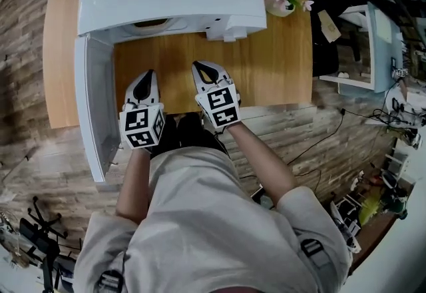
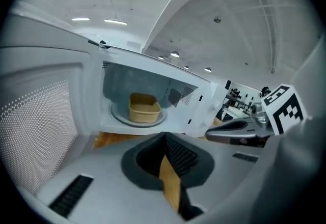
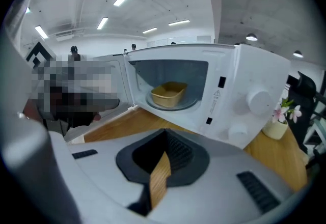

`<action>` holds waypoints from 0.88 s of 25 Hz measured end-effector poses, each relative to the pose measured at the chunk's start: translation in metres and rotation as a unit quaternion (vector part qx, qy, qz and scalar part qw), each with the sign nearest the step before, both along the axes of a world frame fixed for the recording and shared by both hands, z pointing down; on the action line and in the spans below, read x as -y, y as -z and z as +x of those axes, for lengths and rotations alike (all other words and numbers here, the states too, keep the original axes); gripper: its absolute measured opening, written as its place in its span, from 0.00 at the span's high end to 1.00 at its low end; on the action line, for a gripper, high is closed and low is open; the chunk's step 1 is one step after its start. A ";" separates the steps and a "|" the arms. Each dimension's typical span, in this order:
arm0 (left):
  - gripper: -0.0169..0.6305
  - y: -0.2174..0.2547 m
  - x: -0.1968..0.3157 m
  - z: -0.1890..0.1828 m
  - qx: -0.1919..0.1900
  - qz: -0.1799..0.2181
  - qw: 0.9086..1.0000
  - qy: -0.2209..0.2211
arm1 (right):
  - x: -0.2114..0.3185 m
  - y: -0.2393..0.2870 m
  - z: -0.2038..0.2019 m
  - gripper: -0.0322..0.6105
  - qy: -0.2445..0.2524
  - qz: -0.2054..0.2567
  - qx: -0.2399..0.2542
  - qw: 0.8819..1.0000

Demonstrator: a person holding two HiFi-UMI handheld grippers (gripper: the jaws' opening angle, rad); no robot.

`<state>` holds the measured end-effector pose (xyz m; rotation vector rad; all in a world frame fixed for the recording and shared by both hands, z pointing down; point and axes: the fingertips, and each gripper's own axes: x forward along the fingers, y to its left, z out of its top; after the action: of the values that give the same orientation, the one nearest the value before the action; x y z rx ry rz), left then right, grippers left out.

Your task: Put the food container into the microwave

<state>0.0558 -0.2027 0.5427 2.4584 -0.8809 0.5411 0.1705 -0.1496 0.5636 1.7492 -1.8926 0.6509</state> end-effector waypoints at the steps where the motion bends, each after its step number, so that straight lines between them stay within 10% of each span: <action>1: 0.96 0.001 -0.002 0.003 -0.001 0.002 1.000 0.000 | -0.004 0.003 0.004 0.95 -0.003 0.006 0.002 1.000; 22: 0.96 0.086 -0.034 0.063 -0.035 0.068 0.995 -0.064 | -0.042 0.086 0.045 0.95 -0.051 0.114 0.005 0.992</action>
<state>0.1184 -0.1687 0.4566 2.6539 -0.7603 0.4489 0.2150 -0.1080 0.4772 1.9985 -1.9594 0.4956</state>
